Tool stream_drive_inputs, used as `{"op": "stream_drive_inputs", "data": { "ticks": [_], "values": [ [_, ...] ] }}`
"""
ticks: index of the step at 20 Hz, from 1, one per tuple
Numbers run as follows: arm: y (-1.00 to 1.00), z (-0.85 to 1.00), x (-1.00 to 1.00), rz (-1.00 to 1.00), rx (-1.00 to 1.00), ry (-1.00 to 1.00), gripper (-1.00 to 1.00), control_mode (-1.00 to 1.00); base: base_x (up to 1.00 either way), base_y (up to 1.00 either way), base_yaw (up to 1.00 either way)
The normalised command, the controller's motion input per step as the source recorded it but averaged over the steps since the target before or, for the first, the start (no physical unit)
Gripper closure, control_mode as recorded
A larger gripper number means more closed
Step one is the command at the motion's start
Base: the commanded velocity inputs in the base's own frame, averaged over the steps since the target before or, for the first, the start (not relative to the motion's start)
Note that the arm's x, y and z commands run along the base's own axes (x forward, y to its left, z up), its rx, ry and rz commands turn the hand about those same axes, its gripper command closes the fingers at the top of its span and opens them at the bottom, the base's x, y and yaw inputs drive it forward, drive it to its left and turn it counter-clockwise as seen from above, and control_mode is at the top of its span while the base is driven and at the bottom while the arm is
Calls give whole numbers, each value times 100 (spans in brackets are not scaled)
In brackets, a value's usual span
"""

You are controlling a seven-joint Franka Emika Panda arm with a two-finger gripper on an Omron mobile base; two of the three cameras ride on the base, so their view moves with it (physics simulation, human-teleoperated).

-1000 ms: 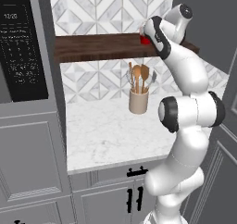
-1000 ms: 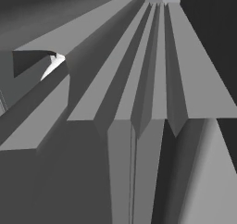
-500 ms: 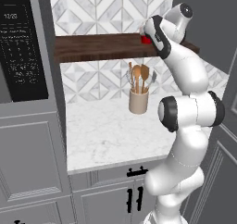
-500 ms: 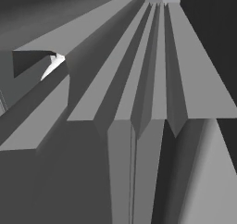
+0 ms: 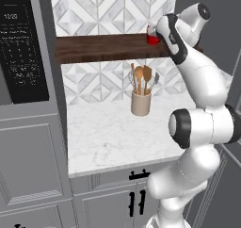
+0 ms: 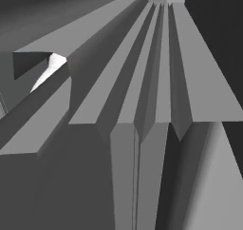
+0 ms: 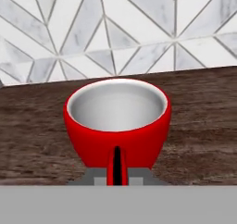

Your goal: Gather all objects into one cabinet and sort the glasses and bowls to opposite sides.

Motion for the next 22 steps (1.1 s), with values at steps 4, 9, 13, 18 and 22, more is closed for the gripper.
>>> {"op": "stream_drive_inputs", "data": {
  "ticks": [4,9,13,18,22],
  "values": [
    [39,0,-100,2,0,-3,100,-100,0,0,0],
    [30,0,-100,0,0,0,100,-100,0,0,0],
    [33,-7,-100,0,-1,0,100,-100,0,0,0],
    [37,-16,-100,0,-3,0,100,-100,0,0,0],
    [9,-10,-100,0,0,0,100,-100,0,0,0]
  ]
}}
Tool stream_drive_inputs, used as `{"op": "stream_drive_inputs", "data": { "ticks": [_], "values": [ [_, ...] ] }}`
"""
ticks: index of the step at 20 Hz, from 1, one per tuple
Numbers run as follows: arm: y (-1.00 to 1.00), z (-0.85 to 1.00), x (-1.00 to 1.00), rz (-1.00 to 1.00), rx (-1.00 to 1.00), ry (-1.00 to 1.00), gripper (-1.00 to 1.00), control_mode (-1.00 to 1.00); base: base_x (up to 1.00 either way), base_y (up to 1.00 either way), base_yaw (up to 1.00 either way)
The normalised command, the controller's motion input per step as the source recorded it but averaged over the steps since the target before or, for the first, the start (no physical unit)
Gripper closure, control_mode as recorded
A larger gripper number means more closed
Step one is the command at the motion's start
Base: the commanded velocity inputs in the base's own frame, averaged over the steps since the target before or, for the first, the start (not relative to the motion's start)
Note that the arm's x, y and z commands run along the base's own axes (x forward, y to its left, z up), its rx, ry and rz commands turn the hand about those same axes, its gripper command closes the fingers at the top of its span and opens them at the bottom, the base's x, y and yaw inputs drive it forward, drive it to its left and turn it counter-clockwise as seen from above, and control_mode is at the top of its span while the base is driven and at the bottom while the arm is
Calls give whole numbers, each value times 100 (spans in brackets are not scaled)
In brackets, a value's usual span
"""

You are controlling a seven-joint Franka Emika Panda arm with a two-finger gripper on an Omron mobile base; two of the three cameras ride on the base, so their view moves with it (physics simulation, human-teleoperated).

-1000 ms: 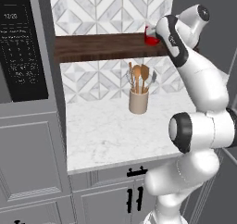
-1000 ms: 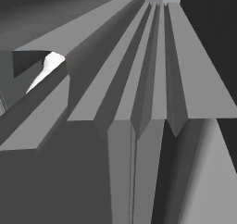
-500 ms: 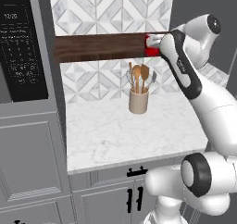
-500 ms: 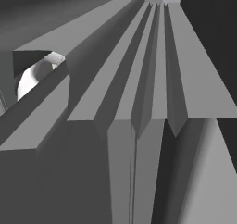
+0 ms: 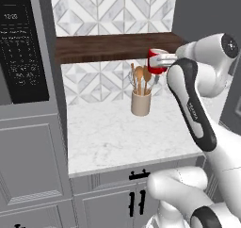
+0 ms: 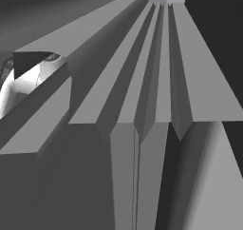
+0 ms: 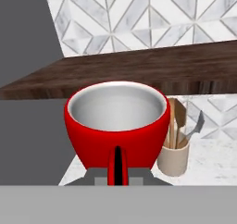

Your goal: Gather all objects into one cabinet and sort the glasses and bowls to opposite sides.

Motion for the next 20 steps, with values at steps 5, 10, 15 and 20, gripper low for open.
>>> {"op": "stream_drive_inputs", "data": {
  "ticks": [5,10,15,20],
  "values": [
    [0,-26,-100,-1,0,0,100,-100,0,0,0],
    [0,-32,-100,-12,-6,10,100,-100,0,0,0],
    [0,-36,-100,-11,-3,14,100,-100,0,0,0],
    [0,-24,-89,-5,-2,8,100,-100,0,0,0]
  ]
}}
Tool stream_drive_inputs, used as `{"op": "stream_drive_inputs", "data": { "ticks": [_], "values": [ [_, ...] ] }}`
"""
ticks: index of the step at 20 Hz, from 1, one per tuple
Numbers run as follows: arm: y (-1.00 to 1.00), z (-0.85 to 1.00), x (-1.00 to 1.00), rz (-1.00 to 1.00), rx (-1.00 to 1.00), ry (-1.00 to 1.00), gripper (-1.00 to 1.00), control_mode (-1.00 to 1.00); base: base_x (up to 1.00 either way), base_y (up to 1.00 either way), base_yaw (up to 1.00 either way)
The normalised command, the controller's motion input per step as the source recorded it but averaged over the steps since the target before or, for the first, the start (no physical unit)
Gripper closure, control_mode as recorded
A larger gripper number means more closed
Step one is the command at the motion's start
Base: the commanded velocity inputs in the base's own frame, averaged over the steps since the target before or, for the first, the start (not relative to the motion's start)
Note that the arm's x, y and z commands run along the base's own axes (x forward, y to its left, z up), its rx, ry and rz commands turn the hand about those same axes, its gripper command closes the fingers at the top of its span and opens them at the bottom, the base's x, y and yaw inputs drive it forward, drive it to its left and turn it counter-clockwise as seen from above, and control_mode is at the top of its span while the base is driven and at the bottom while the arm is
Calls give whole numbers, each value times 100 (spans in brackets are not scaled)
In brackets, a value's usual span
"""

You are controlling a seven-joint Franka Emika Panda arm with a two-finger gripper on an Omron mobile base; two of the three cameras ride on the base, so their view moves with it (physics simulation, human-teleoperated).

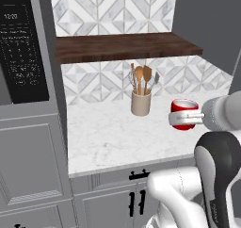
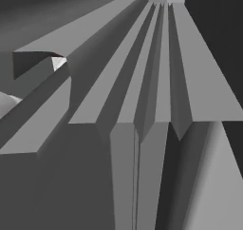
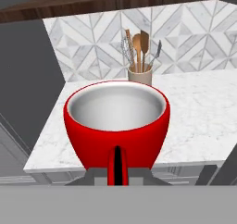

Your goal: Gather all objects into one cabinet and sort the glasses and bowls to opposite sides.

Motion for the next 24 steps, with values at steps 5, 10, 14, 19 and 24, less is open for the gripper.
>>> {"op": "stream_drive_inputs", "data": {
  "ticks": [5,10,14,19,24],
  "values": [
    [0,0,-4,0,0,0,100,100,0,0,0],
    [0,0,0,0,0,0,100,100,-48,36,11],
    [0,0,0,0,0,0,100,100,-49,91,48],
    [0,0,0,0,0,0,100,100,-35,100,74],
    [0,0,0,0,0,0,100,100,-47,88,86]
  ]
}}
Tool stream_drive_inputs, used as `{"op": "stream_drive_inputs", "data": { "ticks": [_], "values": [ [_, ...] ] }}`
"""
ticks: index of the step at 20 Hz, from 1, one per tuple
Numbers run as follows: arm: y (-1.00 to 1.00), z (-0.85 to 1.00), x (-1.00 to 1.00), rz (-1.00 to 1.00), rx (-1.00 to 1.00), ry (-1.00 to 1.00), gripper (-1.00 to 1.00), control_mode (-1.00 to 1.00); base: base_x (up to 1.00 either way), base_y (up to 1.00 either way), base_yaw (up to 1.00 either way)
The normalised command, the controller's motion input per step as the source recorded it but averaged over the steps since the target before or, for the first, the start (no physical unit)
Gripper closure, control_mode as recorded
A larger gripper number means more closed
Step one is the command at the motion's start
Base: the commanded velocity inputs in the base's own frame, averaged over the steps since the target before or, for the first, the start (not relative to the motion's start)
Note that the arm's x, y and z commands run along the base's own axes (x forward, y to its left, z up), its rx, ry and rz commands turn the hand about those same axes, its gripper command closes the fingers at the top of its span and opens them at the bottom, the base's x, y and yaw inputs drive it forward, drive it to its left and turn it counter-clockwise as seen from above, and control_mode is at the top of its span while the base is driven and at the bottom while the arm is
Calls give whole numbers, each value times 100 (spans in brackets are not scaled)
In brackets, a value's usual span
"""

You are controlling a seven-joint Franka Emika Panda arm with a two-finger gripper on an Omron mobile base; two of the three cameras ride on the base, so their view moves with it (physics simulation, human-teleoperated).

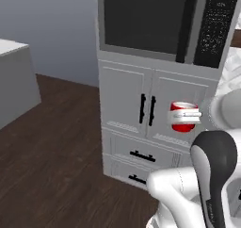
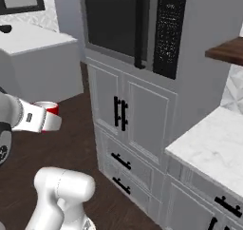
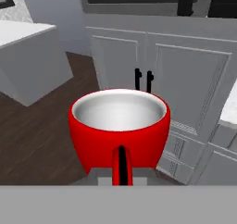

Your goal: Gather all objects into one cabinet and sort the glasses and bowls to opposite sides.

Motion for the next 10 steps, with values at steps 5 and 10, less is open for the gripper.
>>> {"op": "stream_drive_inputs", "data": {
  "ticks": [5,10],
  "values": [
    [0,0,0,0,0,0,100,100,-36,78,86],
    [0,0,0,0,0,0,100,100,-3,62,79]
  ]
}}
